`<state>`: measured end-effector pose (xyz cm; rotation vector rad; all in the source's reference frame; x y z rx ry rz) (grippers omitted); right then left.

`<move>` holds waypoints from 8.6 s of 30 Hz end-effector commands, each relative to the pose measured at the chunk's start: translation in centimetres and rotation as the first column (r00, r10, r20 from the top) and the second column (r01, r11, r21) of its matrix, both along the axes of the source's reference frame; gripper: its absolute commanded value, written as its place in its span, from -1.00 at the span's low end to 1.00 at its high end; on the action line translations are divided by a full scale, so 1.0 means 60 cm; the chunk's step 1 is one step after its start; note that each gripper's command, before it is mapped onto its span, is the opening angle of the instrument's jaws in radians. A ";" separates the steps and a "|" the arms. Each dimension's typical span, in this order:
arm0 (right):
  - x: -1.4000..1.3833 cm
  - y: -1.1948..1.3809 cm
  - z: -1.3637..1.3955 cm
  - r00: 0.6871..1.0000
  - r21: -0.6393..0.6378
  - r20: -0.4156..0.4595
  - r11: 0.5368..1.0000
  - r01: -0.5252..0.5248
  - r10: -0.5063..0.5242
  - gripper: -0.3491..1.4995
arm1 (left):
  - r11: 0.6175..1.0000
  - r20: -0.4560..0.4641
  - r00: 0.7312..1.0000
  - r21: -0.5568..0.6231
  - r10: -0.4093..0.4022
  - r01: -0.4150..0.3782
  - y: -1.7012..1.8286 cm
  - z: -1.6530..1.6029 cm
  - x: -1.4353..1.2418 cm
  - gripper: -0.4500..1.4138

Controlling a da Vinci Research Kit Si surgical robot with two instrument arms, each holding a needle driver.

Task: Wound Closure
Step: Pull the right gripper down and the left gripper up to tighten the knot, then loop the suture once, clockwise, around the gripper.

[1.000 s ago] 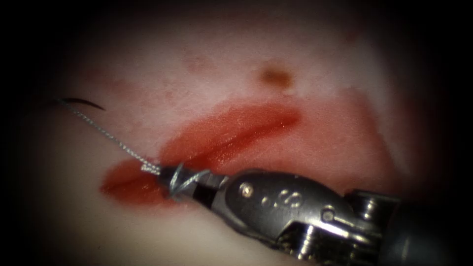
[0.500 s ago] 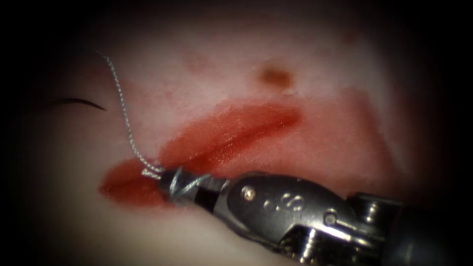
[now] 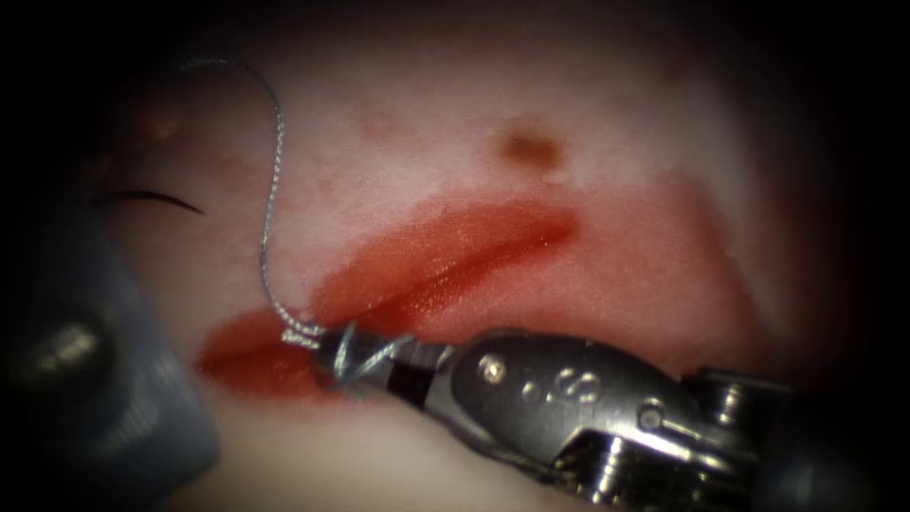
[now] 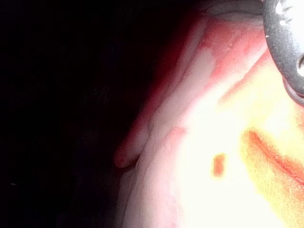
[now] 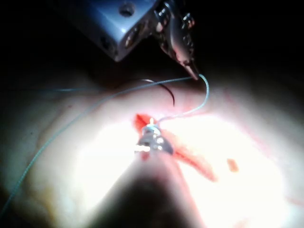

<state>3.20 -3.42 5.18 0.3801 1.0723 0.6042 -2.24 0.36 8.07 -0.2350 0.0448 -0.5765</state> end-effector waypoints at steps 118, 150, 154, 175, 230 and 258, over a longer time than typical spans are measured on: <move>0.0003 -0.0004 -0.0024 0.998 0.039 -0.028 0.998 0.057 -0.055 -1.00 | 0.997 0.106 0.993 0.071 -0.045 0.037 0.0073 0.0096 0.0051 -1.00; -0.0105 -0.0099 -0.0063 0.989 0.211 0.039 0.969 0.130 -0.141 -1.00 | 0.993 0.031 0.992 -0.013 -0.120 0.121 0.0101 0.0172 0.0063 -1.00; -0.0118 -0.0111 -0.0063 0.985 0.252 0.053 0.957 0.143 -0.161 -1.00 | 0.991 0.024 0.991 -0.013 -0.130 0.130 0.0103 0.0178 0.0067 -1.00; -0.0176 -0.0189 -0.0079 0.972 0.355 0.080 0.918 0.178 -0.219 -1.00 | 0.981 0.003 0.981 -0.030 -0.192 0.192 0.0125 0.0187 0.0093 -1.00; -0.0123 0.0019 -0.0164 0.963 -0.017 -0.012 0.963 -0.271 0.271 0.04 | 0.882 0.224 0.869 0.287 -0.440 0.373 0.0052 -0.0007 0.0079 -1.00; 0.0025 0.0018 -0.0081 0.941 0.020 -0.281 0.981 -0.191 0.189 -1.00 | 0.761 0.358 0.762 0.595 -0.540 0.259 0.0011 -0.0005 0.0055 -1.00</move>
